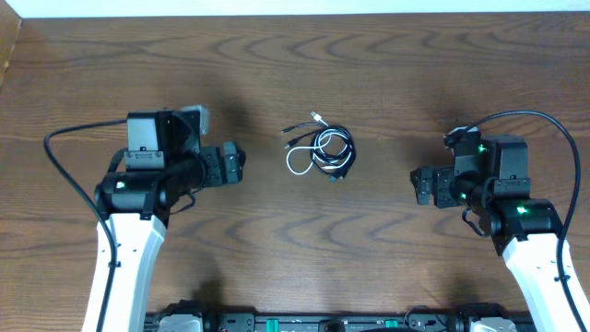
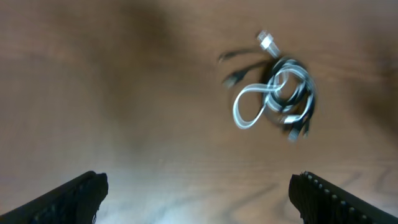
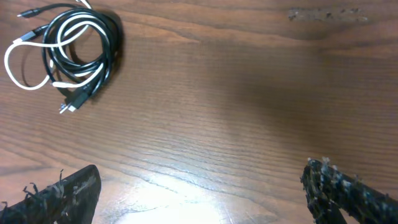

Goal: Untangle cables
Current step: 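Move both grippers forward toward the black and white cable bundle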

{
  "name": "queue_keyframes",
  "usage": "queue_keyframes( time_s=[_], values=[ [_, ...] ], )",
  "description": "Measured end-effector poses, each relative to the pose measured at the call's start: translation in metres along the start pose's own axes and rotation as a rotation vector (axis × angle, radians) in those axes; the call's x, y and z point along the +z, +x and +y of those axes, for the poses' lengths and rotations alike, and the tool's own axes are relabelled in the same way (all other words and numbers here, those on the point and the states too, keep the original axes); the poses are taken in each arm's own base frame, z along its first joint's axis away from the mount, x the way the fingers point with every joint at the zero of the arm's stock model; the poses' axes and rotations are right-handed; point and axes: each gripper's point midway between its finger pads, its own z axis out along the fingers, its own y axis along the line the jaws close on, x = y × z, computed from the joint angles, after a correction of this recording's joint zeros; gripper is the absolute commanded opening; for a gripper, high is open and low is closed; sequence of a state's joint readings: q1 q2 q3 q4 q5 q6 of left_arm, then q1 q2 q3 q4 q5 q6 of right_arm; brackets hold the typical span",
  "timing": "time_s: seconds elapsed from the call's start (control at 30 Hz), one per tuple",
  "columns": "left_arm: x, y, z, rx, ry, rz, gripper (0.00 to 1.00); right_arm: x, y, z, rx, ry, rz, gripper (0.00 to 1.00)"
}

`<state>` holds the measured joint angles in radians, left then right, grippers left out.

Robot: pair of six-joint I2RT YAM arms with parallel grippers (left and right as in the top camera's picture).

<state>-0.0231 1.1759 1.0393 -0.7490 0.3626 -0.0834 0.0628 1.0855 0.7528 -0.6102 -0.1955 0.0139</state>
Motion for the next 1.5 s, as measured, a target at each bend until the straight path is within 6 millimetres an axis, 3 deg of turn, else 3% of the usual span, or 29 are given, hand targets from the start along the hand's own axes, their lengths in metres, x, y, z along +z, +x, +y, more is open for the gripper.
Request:
queue_keyframes(
  time_s=[0.23, 0.3, 0.4, 0.5, 0.57, 0.73, 0.9, 1.07, 1.2, 1.33, 1.4, 1.5],
  values=[
    [0.025, -0.036, -0.042, 0.108, 0.063, 0.007, 0.98, 0.000, 0.000, 0.011, 0.004, -0.063, 0.001, 0.99],
    [0.039, -0.055, -0.060, 0.159, 0.092, -0.018, 0.98, 0.000, 0.000, 0.012, 0.004, -0.067, 0.001, 0.99],
    [0.061, -0.065, -0.077, 0.219, 0.121, -0.036, 0.98, 0.000, 0.001, 0.011, 0.005, -0.067, 0.003, 0.99],
    [0.093, -0.059, -0.092, 0.264, 0.143, -0.005, 0.98, 0.000, 0.001, 0.011, 0.015, -0.067, 0.005, 0.99],
    [0.125, -0.043, -0.099, 0.284, 0.150, 0.058, 0.98, 0.000, 0.002, 0.011, 0.022, -0.067, 0.011, 0.99],
    [0.180, -0.002, -0.102, 0.304, 0.145, 0.197, 0.98, 0.000, 0.003, 0.011, 0.027, -0.066, 0.015, 0.99],
    [0.208, 0.017, -0.110, 0.334, 0.157, 0.236, 0.93, 0.000, 0.004, 0.011, 0.030, -0.066, 0.017, 0.98],
    [0.226, 0.029, -0.114, 0.354, 0.164, 0.255, 0.77, 0.000, 0.006, 0.011, 0.032, -0.066, 0.025, 0.98],
    [0.234, 0.037, -0.116, 0.367, 0.166, 0.271, 0.45, 0.000, 0.007, 0.011, 0.033, -0.066, 0.028, 0.97],
    [0.236, 0.041, -0.116, 0.379, 0.165, 0.278, 0.23, 0.000, 0.007, 0.011, 0.033, -0.066, 0.028, 0.98],
    [0.236, 0.041, -0.116, 0.380, 0.167, 0.279, 0.14, 0.000, 0.007, 0.011, 0.033, -0.066, 0.028, 0.98],
    [0.235, 0.042, -0.120, 0.373, 0.192, 0.284, 0.08, 0.000, 0.006, 0.011, 0.033, -0.065, 0.026, 0.99]
  ],
)
